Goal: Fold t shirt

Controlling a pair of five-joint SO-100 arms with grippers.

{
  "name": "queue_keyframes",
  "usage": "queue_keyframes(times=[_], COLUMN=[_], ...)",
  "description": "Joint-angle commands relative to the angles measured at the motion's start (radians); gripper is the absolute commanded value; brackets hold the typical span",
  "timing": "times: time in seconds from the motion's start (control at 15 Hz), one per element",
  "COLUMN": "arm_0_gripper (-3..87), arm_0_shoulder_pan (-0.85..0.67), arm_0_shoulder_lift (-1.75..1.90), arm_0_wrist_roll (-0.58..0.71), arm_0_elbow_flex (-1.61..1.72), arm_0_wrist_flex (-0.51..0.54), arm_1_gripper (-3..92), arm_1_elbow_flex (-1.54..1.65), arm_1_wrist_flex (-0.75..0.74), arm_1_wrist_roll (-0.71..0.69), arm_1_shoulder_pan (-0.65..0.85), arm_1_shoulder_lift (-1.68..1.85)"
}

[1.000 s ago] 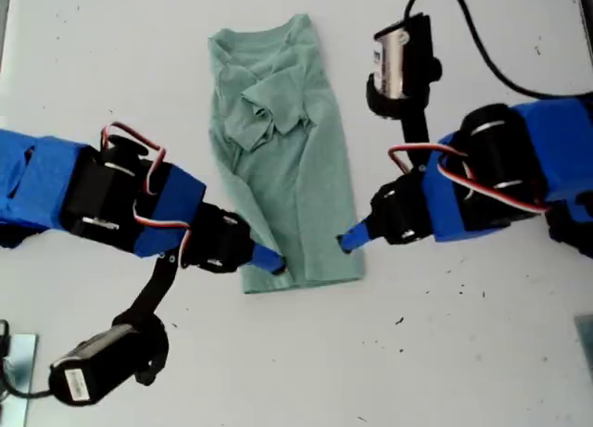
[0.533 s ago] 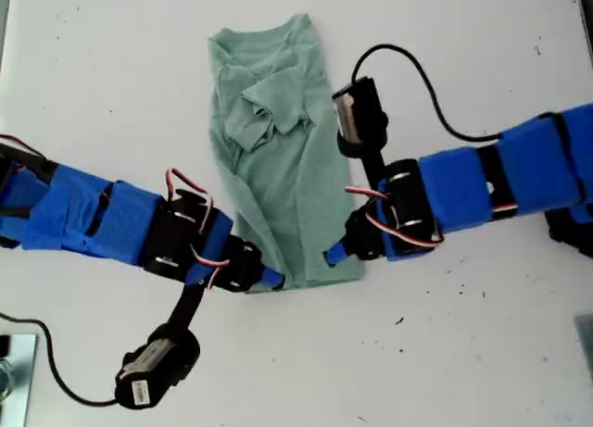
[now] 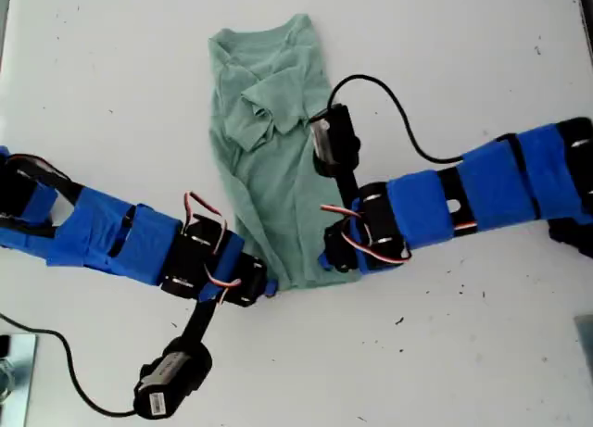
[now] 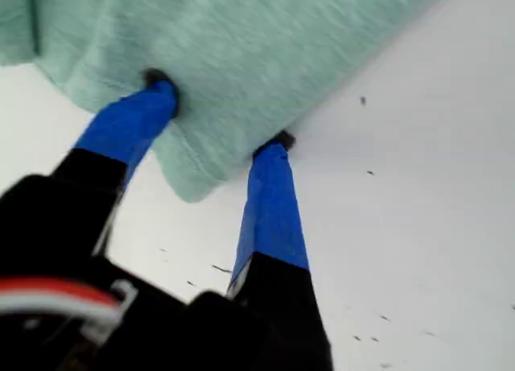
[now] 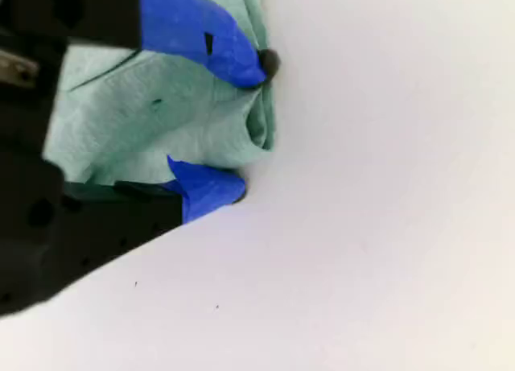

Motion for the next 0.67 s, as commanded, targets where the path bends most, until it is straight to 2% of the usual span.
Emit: queue_keyframes(times=[0.0, 0.07, 0.2, 0.4, 0.6], arm_0_gripper=[7.6, -0.1, -0.2, -0.2, -0.2], arm_0_shoulder_pan=[-0.043, -0.058, -0.058, 0.020, 0.126], arm_0_shoulder_lift=[-0.003, -0.011, 0.014, 0.186, 0.307], arm_0_wrist_roll=[0.026, 0.038, 0.063, 0.101, 0.126], arm_0_elbow_flex=[0.008, 0.008, 0.006, -0.031, -0.069], arm_0_wrist_flex=[-0.028, -0.032, -0.038, -0.043, -0.114], arm_1_gripper=[4.4, 0.3, -1.7, -1.7, -1.7], arm_1_elbow_flex=[-0.008, -0.014, -0.034, -0.133, -0.126], arm_1_wrist_flex=[0.012, 0.015, 0.025, 0.104, 0.100], arm_1_wrist_roll=[-0.002, -0.012, -0.038, -0.092, -0.072], arm_1_shoulder_pan=[-0.028, -0.029, -0.035, -0.101, -0.190], arm_1_shoulder_lift=[-0.026, -0.025, -0.003, 0.176, 0.379])
